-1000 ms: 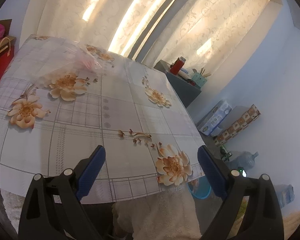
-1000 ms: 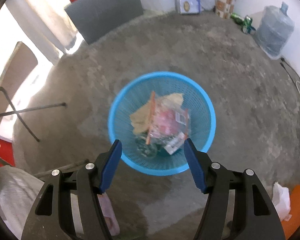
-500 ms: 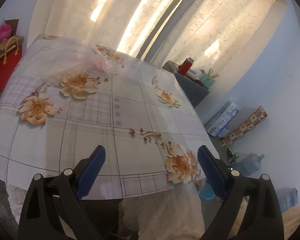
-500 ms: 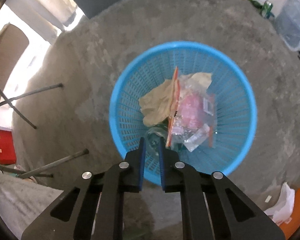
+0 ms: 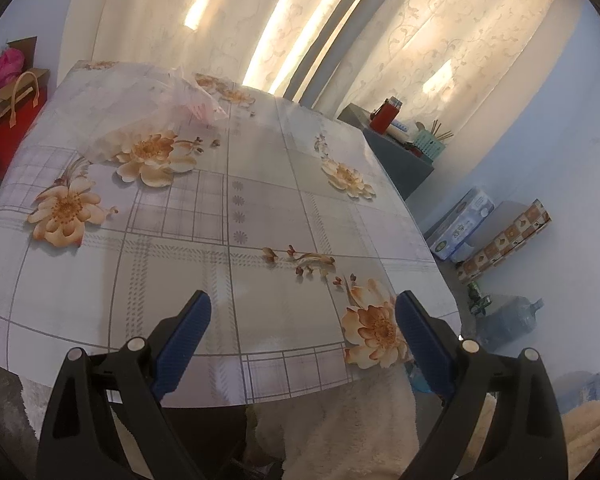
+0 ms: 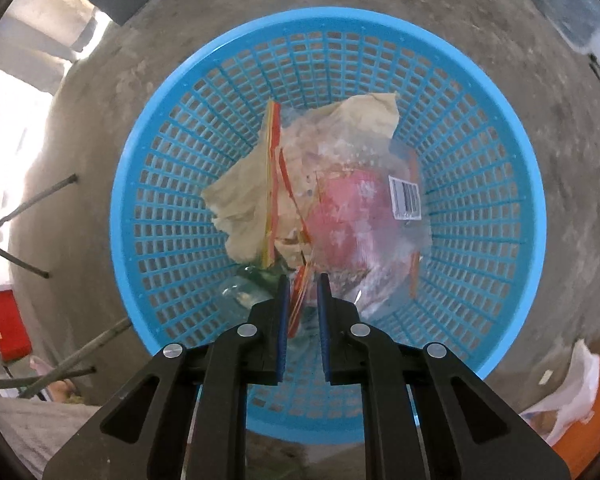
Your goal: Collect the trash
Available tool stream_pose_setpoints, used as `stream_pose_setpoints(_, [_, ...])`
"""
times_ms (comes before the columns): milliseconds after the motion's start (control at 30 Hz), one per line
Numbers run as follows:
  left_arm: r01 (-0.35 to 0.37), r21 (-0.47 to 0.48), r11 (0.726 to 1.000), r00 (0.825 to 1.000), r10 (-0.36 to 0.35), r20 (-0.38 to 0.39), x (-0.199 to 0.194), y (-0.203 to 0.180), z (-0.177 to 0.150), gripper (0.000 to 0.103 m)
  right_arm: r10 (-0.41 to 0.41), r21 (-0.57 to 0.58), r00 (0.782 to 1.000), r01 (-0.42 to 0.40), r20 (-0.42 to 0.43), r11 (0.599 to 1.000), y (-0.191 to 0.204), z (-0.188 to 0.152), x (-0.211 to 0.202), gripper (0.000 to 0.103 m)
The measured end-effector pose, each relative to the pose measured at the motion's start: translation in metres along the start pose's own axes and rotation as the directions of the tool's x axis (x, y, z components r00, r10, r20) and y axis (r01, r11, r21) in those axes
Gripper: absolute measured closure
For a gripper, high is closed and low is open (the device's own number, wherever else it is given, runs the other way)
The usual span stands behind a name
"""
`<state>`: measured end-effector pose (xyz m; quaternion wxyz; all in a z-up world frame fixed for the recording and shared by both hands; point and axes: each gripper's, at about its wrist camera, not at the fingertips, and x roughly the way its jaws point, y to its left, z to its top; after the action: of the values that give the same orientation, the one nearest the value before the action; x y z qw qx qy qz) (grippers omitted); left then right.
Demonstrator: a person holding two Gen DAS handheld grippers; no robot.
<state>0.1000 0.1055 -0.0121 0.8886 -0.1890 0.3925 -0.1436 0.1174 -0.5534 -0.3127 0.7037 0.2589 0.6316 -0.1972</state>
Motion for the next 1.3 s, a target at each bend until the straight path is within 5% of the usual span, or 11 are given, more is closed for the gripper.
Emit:
stream_pose_setpoints(200, [0.002, 0.001, 1.000, 1.000, -0.002, -0.005, 0.002, 0.000, 0.000, 0.012, 0.004, 0.020, 1.000, -0.004, 0.001, 1.000, -0.001, 0.007, -0.002, 0.086])
stream_pose_setpoints(333, [0.002, -0.001, 1.000, 1.000, -0.002, 0.005, 0.000, 0.001, 0.000, 0.012, 0.070, 0.047, 0.997, -0.072, 0.037, 0.996, -0.001, 0.008, -0.018, 0.062])
stream_pose_setpoints(667, [0.033, -0.017, 0.999, 0.999, -0.032, 0.039, -0.013, 0.012, -0.003, 0.012, 0.219, 0.138, 0.966, -0.238, 0.140, 0.961, -0.028, -0.013, -0.082, 0.056])
stream_pose_setpoints(800, [0.032, -0.027, 0.999, 0.999, -0.031, 0.042, -0.016, 0.018, -0.004, 0.012, 0.238, 0.113, 0.944, -0.268, 0.230, 0.957, -0.019, -0.030, -0.126, 0.043])
stream_pose_setpoints(1000, [0.026, -0.030, 0.999, 0.997, -0.024, 0.077, -0.026, 0.023, -0.002, 0.012, 0.285, -0.056, 0.893, -0.284, 0.349, 0.957, 0.029, -0.056, -0.223, 0.030])
stream_pose_setpoints(1100, [0.017, -0.036, 0.999, 0.996, -0.013, 0.087, -0.030, 0.026, -0.004, 0.009, 0.336, -0.199, 0.850, -0.276, 0.407, 0.940, 0.069, -0.072, -0.272, 0.024])
stream_pose_setpoints(1300, [-0.001, -0.067, 0.998, 0.992, 0.009, 0.124, -0.045, 0.037, -0.008, 0.007, 0.483, -0.439, 0.766, -0.293, 0.425, 0.850, 0.152, -0.110, -0.333, 0.013])
